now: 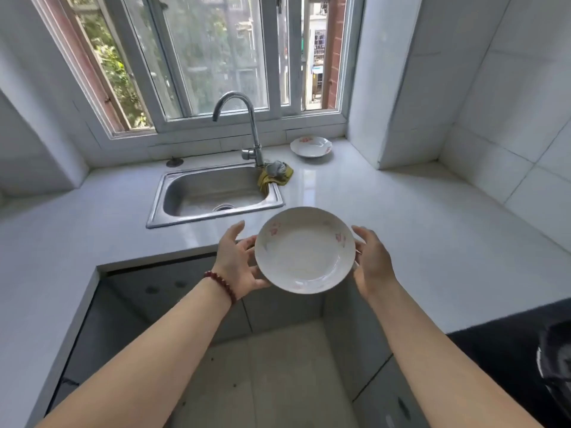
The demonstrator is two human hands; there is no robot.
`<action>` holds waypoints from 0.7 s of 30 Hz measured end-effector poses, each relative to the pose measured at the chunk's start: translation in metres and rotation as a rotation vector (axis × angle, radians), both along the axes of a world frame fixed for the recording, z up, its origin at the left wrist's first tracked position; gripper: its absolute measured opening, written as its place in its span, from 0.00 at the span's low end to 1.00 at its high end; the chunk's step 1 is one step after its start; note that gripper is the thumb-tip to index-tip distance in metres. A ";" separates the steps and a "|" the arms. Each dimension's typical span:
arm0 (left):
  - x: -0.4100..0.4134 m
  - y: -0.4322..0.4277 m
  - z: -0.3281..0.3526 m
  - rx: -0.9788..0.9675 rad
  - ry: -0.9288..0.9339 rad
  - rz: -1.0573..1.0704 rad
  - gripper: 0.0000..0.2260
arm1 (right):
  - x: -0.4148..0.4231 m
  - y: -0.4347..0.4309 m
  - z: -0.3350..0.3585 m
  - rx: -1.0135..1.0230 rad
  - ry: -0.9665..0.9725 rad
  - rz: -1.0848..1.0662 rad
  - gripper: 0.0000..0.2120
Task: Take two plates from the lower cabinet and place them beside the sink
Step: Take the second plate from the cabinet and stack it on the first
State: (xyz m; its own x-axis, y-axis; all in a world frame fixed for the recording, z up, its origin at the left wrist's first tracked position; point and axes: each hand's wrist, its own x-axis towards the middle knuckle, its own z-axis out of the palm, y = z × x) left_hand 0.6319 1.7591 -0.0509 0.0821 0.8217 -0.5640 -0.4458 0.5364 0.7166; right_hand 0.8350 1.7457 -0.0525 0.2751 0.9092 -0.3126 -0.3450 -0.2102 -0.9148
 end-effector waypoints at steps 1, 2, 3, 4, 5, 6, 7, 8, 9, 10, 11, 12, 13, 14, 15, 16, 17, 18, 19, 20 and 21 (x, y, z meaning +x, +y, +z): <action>0.003 0.015 0.001 -0.012 0.000 0.012 0.26 | 0.003 0.016 -0.001 -0.007 0.007 -0.001 0.13; 0.006 0.030 0.001 -0.025 -0.001 0.022 0.26 | 0.005 0.032 -0.002 -0.021 0.023 0.000 0.11; 0.008 0.045 0.000 -0.037 -0.002 0.030 0.25 | 0.007 0.048 -0.003 -0.040 0.044 0.001 0.10; 0.009 0.059 0.000 -0.047 -0.005 0.036 0.25 | 0.009 0.064 -0.006 -0.058 0.065 -0.004 0.10; 0.010 0.074 -0.001 -0.057 -0.009 0.037 0.25 | 0.010 0.079 -0.008 -0.074 0.080 -0.008 0.12; 0.009 0.090 -0.002 -0.063 -0.014 0.032 0.26 | 0.011 0.095 -0.011 -0.092 0.087 -0.014 0.14; 0.009 0.107 -0.004 -0.066 -0.020 0.025 0.27 | 0.012 0.111 -0.012 -0.108 0.089 -0.020 0.16; 0.008 0.124 -0.006 -0.065 -0.028 0.018 0.27 | 0.012 0.128 -0.013 -0.117 0.088 -0.026 0.17; 0.007 0.142 -0.008 -0.064 -0.036 0.011 0.27 | 0.011 0.144 -0.013 -0.125 0.082 -0.029 0.17; 0.006 0.161 -0.010 -0.063 -0.042 0.004 0.27 | 0.010 0.161 -0.013 -0.130 0.077 -0.032 0.15; 0.006 0.180 -0.012 -0.064 -0.042 -0.005 0.27 | 0.009 0.178 -0.014 -0.131 0.070 -0.033 0.12; 0.006 0.200 -0.013 -0.064 -0.039 -0.020 0.28 | 0.009 0.196 -0.014 -0.130 0.061 -0.036 0.08; 0.006 0.221 -0.014 -0.062 -0.033 -0.039 0.28 | 0.008 0.214 -0.014 -0.130 0.055 -0.040 0.07; 0.006 0.242 -0.014 -0.059 -0.028 -0.059 0.27 | 0.007 0.233 -0.014 -0.134 0.046 -0.047 0.08; 0.006 0.262 -0.013 -0.056 -0.024 -0.077 0.27 | 0.007 0.252 -0.014 -0.142 0.043 -0.058 0.07; 0.006 0.284 -0.012 -0.056 -0.020 -0.093 0.26 | 0.007 0.270 -0.013 -0.144 0.048 -0.071 0.07; 0.006 0.305 -0.011 -0.060 -0.016 -0.108 0.25 | 0.007 0.288 -0.012 -0.142 0.056 -0.085 0.07; 0.006 0.325 -0.010 -0.062 -0.009 -0.125 0.25 | 0.007 0.306 -0.011 -0.141 0.065 -0.100 0.07; 0.007 0.345 -0.010 -0.059 0.001 -0.146 0.25 | 0.007 0.323 -0.009 -0.141 0.069 -0.114 0.07; 0.007 0.365 -0.011 -0.053 0.013 -0.164 0.26 | 0.008 0.340 -0.010 -0.140 0.066 -0.124 0.07; 0.007 0.384 -0.012 -0.052 0.025 -0.175 0.26 | 0.008 0.355 -0.011 -0.142 0.066 -0.128 0.08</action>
State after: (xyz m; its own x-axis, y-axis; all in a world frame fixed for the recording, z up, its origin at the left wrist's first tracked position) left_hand 0.6394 2.1432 -0.0631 0.2072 0.7657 -0.6089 -0.3249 0.6409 0.6955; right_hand 0.8429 2.1007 -0.0637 0.3605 0.8135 -0.4564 -0.4356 -0.2858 -0.8535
